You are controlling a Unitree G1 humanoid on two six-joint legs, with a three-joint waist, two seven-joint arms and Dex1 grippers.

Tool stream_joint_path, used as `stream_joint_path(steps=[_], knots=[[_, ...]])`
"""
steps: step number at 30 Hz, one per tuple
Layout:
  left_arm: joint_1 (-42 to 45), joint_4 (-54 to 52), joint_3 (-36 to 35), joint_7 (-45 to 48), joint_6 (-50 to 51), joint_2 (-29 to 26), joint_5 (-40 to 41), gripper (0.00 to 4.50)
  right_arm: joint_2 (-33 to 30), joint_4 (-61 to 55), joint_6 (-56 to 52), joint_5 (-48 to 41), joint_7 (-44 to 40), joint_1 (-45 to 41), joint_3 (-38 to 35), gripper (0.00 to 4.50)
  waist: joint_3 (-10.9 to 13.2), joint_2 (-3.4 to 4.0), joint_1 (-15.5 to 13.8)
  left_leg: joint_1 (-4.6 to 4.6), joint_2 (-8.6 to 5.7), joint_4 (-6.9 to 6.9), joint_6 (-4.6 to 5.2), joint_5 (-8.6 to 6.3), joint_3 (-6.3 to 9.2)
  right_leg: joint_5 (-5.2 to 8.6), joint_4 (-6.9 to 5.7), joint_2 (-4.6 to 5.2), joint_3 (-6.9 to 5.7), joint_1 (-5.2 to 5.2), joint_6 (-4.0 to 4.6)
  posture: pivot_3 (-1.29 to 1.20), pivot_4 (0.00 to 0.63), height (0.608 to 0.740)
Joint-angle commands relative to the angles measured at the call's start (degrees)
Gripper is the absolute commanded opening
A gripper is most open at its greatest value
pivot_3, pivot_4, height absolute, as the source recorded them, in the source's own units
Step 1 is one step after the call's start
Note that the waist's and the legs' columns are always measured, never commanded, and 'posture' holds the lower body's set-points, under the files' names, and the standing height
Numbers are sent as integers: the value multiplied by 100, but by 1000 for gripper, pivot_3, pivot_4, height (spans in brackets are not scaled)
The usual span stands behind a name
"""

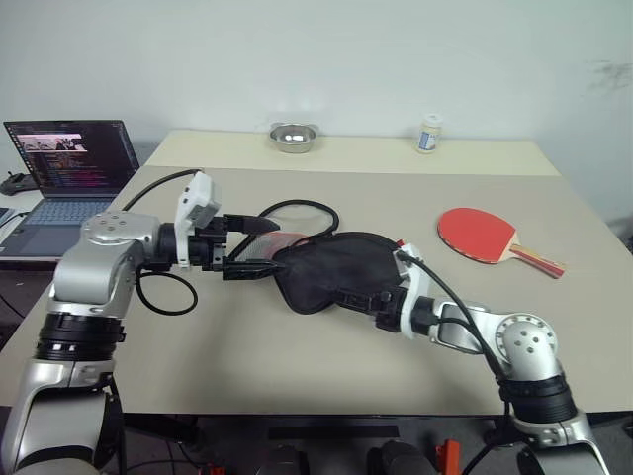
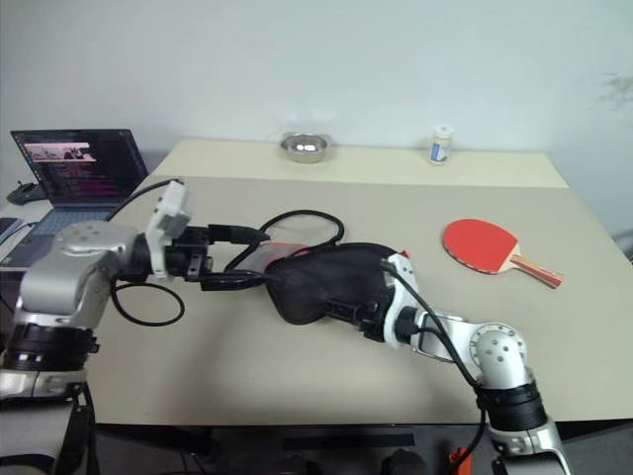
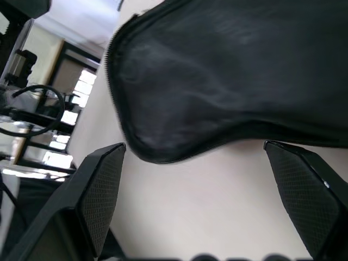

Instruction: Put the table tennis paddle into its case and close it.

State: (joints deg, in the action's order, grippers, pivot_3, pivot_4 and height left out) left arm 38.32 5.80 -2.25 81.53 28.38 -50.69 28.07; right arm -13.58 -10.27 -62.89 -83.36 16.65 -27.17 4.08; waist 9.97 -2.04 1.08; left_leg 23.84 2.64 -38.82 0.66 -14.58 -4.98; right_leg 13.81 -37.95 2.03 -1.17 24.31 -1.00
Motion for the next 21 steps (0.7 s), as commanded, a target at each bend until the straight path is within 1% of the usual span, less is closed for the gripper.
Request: stream_joint_path(steps=[1, 4, 6, 8, 9, 13, 15, 18, 21], knots=[[-141, -305, -211, 217, -3, -355, 96, 4462, 241, 57, 55, 258, -5, -174, 46, 4500, 0, 0, 23, 0, -1, 0, 0, 0, 0, 0, -1, 0, 0, 0, 0, 0, 150, 740], [-240, -344, -215, 95, -93, -436, 17, 4462, 440, 209, 97, 619, -70, -257, 73, 4500, 0, 0, 23, 0, -2, 0, 0, 0, 1, 0, -1, 2, -1, -1, 0, 0, 150, 740], [-306, -416, -228, -29, -139, -445, -35, 4462, 427, 223, 15, 954, -179, -313, 164, 4500, 0, 0, 26, 0, -2, 0, 0, 0, 1, 0, -1, 3, -2, -1, 0, 0, 150, 740], [-403, -505, -247, -107, -154, -449, -40, 4462, 259, 74, -191, 1129, -298, -298, 217, 4500, 0, 0, 27, 0, -2, 0, 0, 0, 1, 0, -1, 3, -2, 0, 0, 0, 150, 740], [-451, -540, -258, -127, -149, -452, -27, 4462, 185, -43, -294, 1122, -363, -263, 197, 4500, 0, 0, 27, 0, -2, 1, 0, 0, 1, 0, 0, 3, -2, 0, 0, 0, 150, 740], [-647, -716, -319, -225, -80, -443, 64, 4462, -130, -493, -715, 362, -561, -102, -112, 4500, 0, 0, 33, 3, -2, 4, 0, 0, -1, 0, 2, 6, 0, 2, 1, 0, 150, 740], [-715, -839, -330, -280, -8, -414, 140, 4462, -287, -588, -827, 206, -633, -35, -178, 4500, 0, 0, 35, 2, -1, 5, -1, 0, 0, 0, 2, 7, 0, 2, 0, 0, 150, 740], [-740, -930, -317, -318, 55, -381, 214, 4462, -288, -435, -762, 256, -512, 75, -282, 4500, 0, 0, 36, -2, -1, 4, 0, 0, 0, 1, -2, 7, -1, 1, 0, 0, 150, 740], [-742, -939, -286, -281, 54, -366, 286, 4462, -56, -160, -525, 689, -329, 88, -270, 4500, 0, 0, 49, -3, 0, 4, 0, 0, 0, 1, -3, 5, -1, 1, 0, 0, 150, 740]])
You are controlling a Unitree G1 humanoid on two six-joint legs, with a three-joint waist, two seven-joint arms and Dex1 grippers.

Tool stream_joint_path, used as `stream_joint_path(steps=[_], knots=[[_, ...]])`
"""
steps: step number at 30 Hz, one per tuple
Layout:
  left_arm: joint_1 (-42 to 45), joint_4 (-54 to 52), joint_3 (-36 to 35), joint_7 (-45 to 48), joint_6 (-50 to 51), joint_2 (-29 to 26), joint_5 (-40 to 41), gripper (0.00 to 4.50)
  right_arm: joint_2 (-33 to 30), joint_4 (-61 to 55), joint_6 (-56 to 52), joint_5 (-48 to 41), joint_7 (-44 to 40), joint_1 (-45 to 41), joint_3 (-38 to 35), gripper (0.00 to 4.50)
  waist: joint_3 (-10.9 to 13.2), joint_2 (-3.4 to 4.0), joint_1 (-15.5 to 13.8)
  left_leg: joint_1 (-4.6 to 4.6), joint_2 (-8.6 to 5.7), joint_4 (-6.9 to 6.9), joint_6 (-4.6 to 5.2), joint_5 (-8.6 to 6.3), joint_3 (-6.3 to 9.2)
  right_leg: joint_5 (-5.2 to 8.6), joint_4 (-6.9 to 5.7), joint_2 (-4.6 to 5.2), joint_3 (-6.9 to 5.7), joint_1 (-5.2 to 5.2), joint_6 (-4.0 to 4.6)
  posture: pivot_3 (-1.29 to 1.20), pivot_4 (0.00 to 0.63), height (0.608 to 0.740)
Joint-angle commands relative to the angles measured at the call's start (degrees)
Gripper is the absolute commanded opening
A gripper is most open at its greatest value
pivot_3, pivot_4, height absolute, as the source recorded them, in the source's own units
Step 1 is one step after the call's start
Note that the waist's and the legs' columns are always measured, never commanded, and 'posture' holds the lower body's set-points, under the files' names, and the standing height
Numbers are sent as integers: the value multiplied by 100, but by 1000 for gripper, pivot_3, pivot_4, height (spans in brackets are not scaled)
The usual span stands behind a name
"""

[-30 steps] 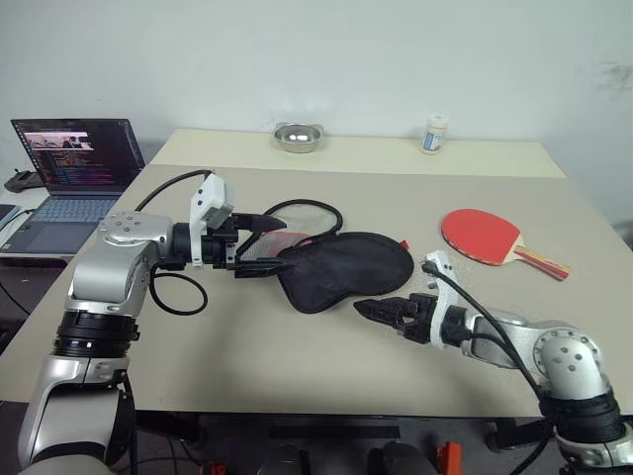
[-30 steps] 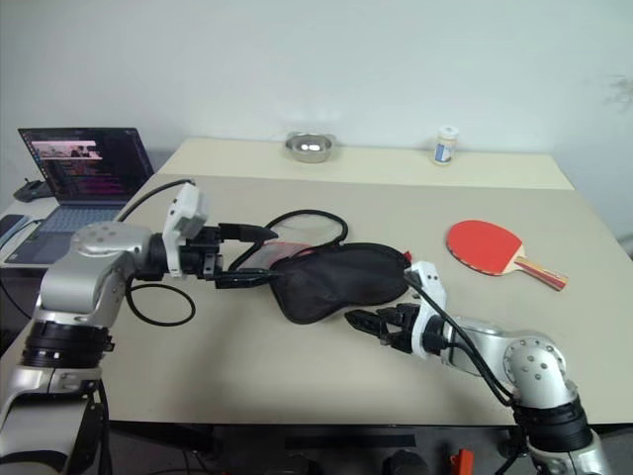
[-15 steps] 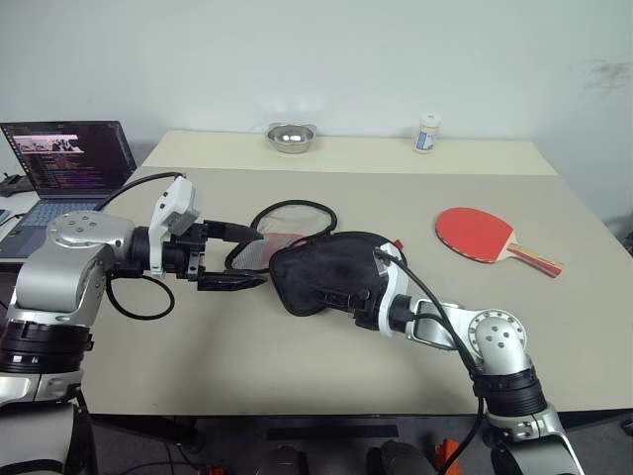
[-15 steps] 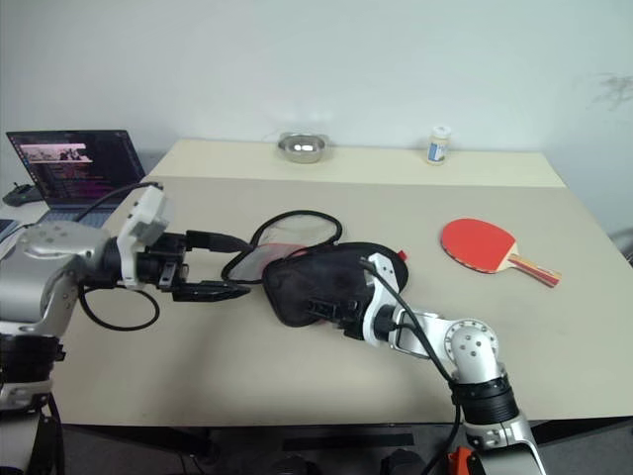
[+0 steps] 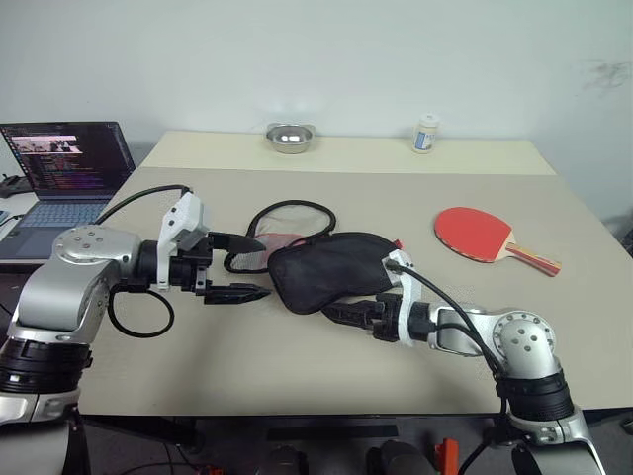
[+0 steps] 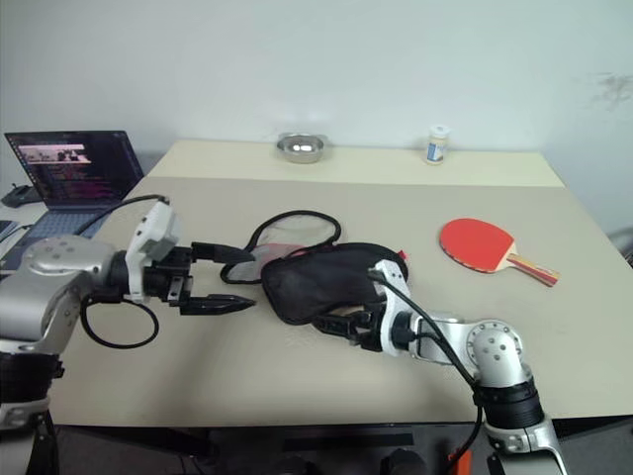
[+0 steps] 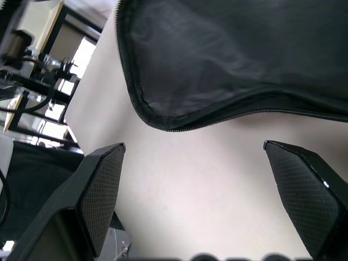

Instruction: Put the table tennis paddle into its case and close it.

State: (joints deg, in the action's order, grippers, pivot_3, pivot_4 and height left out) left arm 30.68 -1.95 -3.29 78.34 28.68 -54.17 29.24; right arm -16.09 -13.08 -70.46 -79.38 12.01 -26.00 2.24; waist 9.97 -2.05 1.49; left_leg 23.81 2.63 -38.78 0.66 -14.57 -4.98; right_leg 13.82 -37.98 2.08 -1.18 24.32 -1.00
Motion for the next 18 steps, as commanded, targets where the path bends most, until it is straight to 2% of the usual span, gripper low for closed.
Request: stream_joint_path(steps=[1, 11, 16, 17, 18], knots=[[39, -165, -176, 59, 31, -11, 201, 4462, 286, 208, 279, 388, 149, -56, -82, 4500, 0, 0, 10, 0, 0, 0, 0, 0, 0, 0, 0, -1, 0, 0, 0, 0, 150, 740], [105, -145, -85, 291, 19, -38, 301, 4462, 1434, 1147, 832, 1340, 73, -543, -223, 4500, 0, 1, 26, 3, 0, 1, 0, 0, -1, 0, 1, -5, 1, 3, -1, 0, 150, 740], [72, -177, -72, 268, -4, 23, 287, 4462, 1721, 1260, 841, 1540, 21, -675, -351, 4500, 1, 2, 24, 4, -1, 2, 0, 0, -1, 0, 3, -3, 1, 3, 0, 0, 150, 740], [53, -192, -59, 258, -13, 41, 282, 4500, 1724, 1256, 822, 1600, -12, -693, -357, 4115, 1, 2, 24, 4, -1, 1, 0, 0, -1, -1, 3, -3, 1, 3, 0, 0, 150, 740], [32, -217, -48, 245, -13, 58, 280, 4500, 1695, 1230, 781, 1643, -50, -710, -368, 3919, 1, 2, 25, 4, -1, 1, 0, 0, -1, -1, 2, -3, 1, 3, 0, 0, 150, 740]])
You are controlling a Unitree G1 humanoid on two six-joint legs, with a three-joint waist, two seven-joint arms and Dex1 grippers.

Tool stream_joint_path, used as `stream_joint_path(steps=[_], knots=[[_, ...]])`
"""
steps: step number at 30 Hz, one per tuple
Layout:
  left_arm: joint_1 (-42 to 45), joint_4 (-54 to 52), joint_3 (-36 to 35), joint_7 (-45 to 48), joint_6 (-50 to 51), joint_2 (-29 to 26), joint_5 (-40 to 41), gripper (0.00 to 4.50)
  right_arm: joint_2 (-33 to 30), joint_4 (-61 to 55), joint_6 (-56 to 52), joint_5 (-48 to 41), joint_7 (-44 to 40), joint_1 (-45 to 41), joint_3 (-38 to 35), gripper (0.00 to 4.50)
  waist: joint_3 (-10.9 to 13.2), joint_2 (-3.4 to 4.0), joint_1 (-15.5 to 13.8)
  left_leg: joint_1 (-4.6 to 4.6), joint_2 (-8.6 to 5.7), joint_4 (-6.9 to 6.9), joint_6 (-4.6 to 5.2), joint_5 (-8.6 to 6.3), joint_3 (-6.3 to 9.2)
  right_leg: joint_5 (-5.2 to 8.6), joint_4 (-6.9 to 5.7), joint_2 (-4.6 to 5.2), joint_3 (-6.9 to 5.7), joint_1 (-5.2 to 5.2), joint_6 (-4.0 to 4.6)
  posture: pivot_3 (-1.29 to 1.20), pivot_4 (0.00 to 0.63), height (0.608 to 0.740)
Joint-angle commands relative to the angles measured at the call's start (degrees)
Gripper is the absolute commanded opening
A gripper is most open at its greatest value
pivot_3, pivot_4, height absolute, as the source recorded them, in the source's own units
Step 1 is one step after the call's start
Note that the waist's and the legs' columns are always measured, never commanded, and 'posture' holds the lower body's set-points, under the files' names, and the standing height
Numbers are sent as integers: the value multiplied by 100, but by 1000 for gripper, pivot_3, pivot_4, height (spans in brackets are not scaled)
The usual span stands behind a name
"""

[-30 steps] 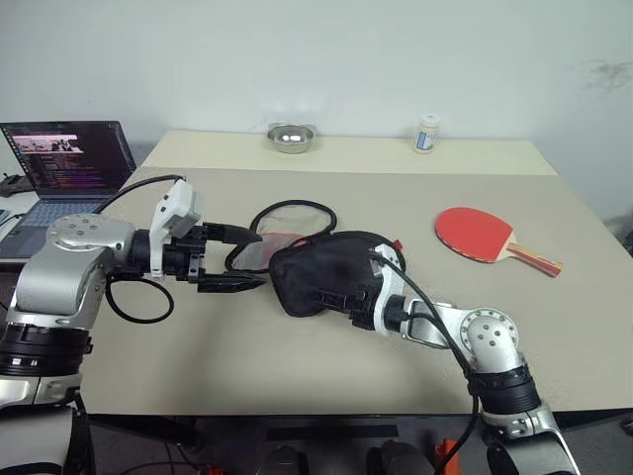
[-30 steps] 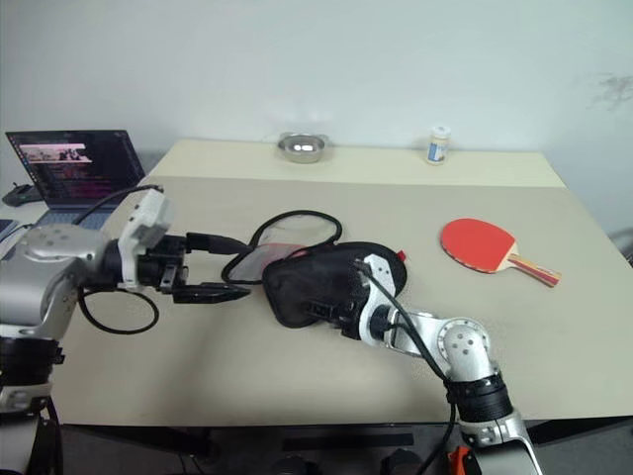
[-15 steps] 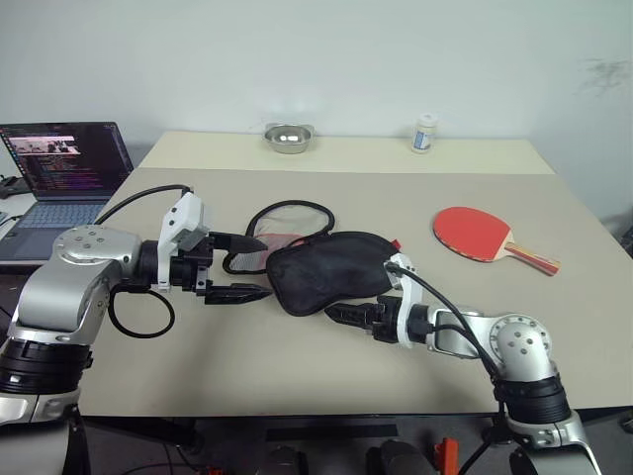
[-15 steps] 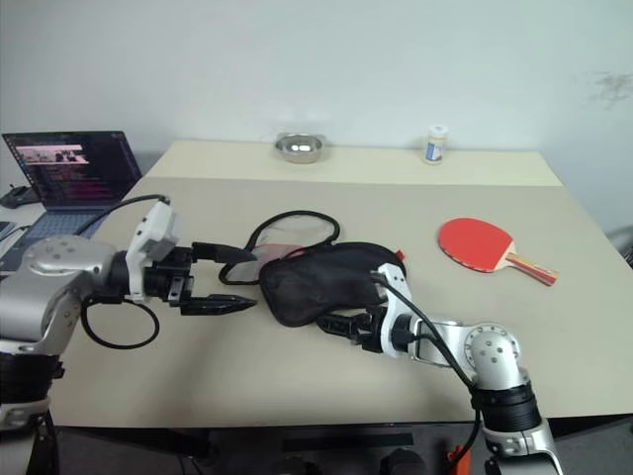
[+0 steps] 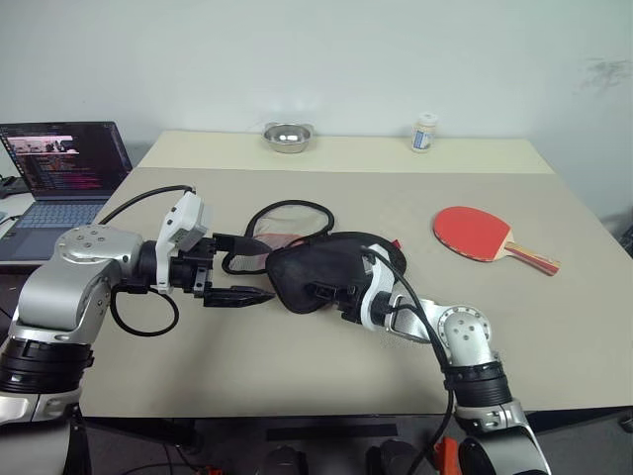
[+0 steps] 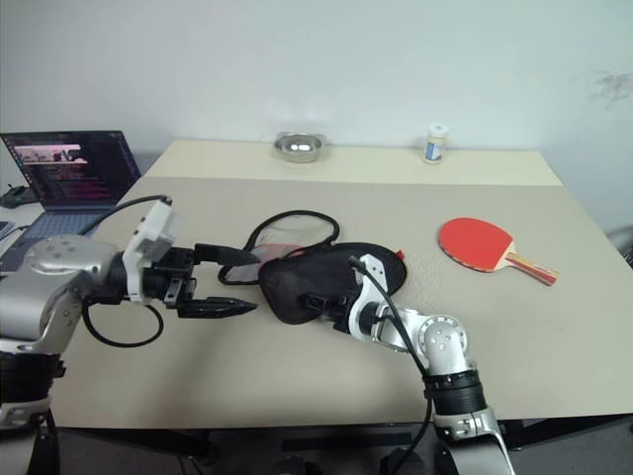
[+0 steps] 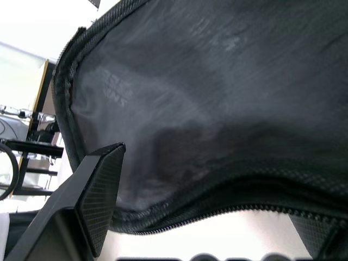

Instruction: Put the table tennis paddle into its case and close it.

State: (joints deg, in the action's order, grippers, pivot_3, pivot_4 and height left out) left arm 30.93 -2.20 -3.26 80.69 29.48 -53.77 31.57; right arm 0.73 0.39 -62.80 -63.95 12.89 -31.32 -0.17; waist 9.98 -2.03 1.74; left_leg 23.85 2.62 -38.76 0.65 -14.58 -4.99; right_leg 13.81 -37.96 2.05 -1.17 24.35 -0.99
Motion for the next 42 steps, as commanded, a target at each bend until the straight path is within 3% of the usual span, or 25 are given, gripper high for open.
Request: stream_joint_path(steps=[1, 11, 16, 19, 26, 35, 42], knots=[[-5, -212, -45, 2, -90, 30, 48, 4500, -36, -156, -39, 130, -179, -198, -138, 3590, 0, 0, 1, 0, 0, 0, 0, 0, 0, 0, 0, 0, 0, 0, 0, 0, 150, 740], [13, -350, 30, -172, 60, 237, 70, 4500, -991, -614, -967, -220, -528, -467, -721, 53, 1, 1, -4, 0, -1, 0, 0, 0, 0, 0, 1, 2, -1, 0, 0, 0, 150, 740], [44, -420, 253, -420, 317, 321, -34, 4500, -2016, -734, -1630, -243, -1312, -600, -754, 17, 2, 3, -9, 1, 0, 4, 0, 0, 0, 1, 2, -1, -1, 1, 0, 0, 150, 740], [106, -418, 343, -511, 363, 394, -49, 4500, -2933, -696, -1826, -29, -2196, -604, -531, 17, 3, 4, -17, 3, -8, 3, 1, -1, -3, 1, 6, -1, 0, 0, -1, 0, 150, 740], [196, -500, 483, -614, 450, 480, -18, 4500, -4403, -439, -1256, 1010, -4128, -524, 432, 17, 3, 4, -14, 3, -3, 7, 4, -2, -1, 6, 15, -8, 1, 1, -10, 0, 150, 740], [355, -470, 545, -621, 459, 554, -31, 4500, -5006, 181, -142, 2528, -5702, -758, 1458, 17, 4, 3, -19, 4, -4, 4, 4, -2, -3, 14, 16, -23, 4, 2, -25, 0, 150, 740], [405, -447, 566, -619, 470, 580, -33, 4500, -5009, 966, 555, 3516, -6417, -1214, 1803, 17, 5, 3, -17, 4, -2, 3, 4, -2, -7, 7, 12, -27, 7, 7, -11, 0, 150, 740]])
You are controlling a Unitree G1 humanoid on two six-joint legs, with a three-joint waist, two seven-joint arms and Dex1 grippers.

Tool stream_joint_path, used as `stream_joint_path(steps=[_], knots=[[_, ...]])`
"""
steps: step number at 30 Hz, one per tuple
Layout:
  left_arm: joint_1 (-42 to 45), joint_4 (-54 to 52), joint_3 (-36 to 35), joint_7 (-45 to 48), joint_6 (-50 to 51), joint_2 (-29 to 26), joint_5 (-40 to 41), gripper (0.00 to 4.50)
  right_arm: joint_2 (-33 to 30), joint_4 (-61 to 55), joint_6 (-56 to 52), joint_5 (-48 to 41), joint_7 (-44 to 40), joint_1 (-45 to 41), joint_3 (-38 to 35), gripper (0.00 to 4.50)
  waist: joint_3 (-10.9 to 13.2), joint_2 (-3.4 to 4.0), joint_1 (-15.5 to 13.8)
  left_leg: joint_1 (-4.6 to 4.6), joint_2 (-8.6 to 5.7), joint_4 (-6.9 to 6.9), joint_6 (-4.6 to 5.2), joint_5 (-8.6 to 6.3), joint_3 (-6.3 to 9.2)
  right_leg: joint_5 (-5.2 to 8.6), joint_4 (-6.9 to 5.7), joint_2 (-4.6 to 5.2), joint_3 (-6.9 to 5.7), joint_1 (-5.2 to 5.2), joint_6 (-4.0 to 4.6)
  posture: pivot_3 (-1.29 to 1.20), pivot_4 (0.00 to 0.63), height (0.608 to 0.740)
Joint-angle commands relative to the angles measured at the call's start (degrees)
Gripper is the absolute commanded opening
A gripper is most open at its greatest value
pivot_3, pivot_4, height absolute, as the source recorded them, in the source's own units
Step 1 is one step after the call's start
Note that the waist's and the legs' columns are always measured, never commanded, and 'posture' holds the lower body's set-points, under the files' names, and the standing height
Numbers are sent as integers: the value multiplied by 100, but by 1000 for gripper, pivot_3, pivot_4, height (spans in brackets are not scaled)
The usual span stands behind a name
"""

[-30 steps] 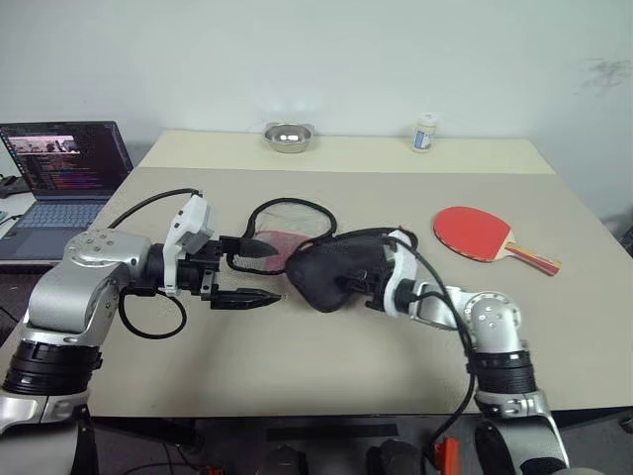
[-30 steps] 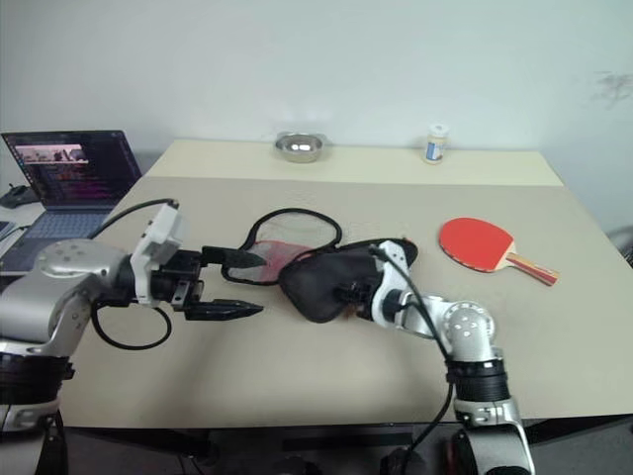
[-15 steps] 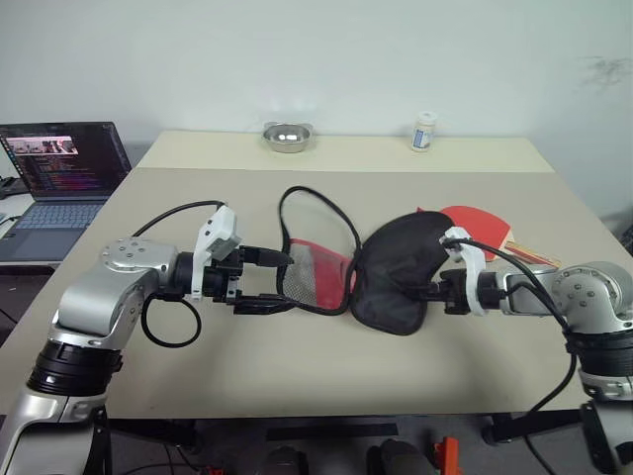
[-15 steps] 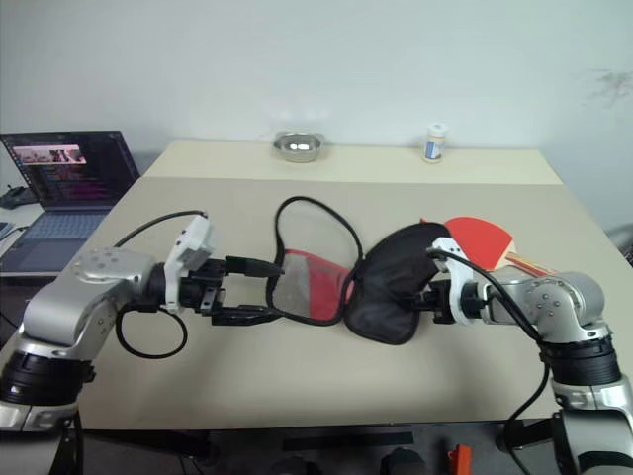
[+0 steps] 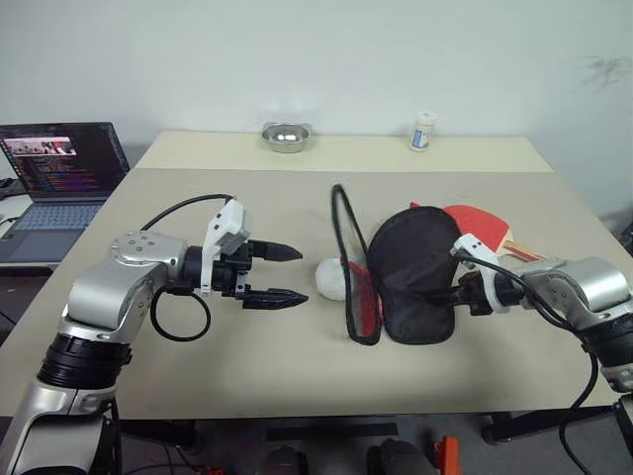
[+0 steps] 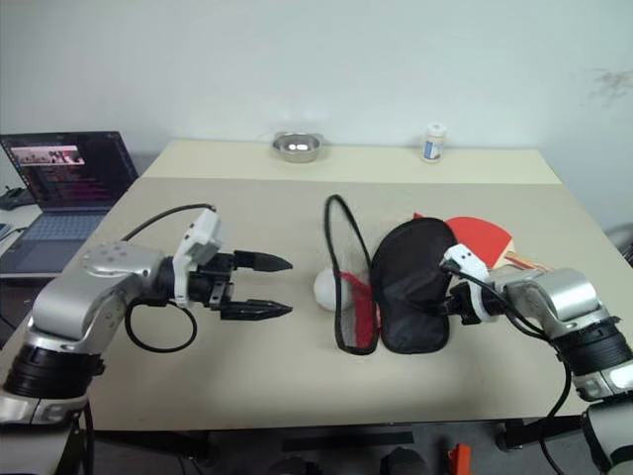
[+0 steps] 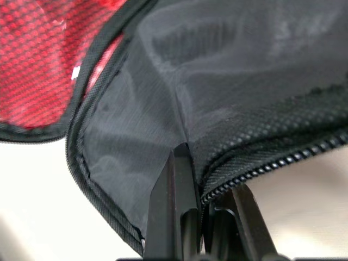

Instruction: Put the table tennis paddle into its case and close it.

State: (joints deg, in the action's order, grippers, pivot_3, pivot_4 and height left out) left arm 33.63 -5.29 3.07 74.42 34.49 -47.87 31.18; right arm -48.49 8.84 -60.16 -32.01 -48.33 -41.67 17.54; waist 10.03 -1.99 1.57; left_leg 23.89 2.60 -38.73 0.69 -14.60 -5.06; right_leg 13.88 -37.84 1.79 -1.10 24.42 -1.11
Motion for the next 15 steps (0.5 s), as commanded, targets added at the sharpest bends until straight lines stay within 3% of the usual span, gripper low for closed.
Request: stream_joint_path(steps=[1, 4, 6, 15], knots=[[137, -134, -65, 7, -37, -9, 5, 4500, -58, 243, 321, 440, -314, -219, 31, 17, 0, 0, -2, 0, 0, 0, 0, 0, 0, -4, 0, -1, 0, 0, 6, 0, 150, 740], [145, -121, -63, -6, -50, 2, -5, 4500, 23, 476, 407, 689, -431, -284, 9, 17, 0, 0, -4, 1, -1, -1, 0, 0, -2, -4, 1, 0, 1, 0, 6, 0, 150, 740], [147, -125, -61, -16, -49, 11, -5, 4500, 69, 550, 437, 800, -494, -302, -36, 453, 0, 0, -5, 0, -2, -1, 0, 0, -4, -5, 0, 1, 3, 0, 7, 0, 150, 740], [179, -93, -28, -42, -101, 86, -64, 4500, -145, 435, 240, 872, -831, -335, -433, 3532, 2, 3, -7, -1, -1, -2, -1, 0, -4, -5, -3, 1, 3, 0, 9, 0, 150, 740]])
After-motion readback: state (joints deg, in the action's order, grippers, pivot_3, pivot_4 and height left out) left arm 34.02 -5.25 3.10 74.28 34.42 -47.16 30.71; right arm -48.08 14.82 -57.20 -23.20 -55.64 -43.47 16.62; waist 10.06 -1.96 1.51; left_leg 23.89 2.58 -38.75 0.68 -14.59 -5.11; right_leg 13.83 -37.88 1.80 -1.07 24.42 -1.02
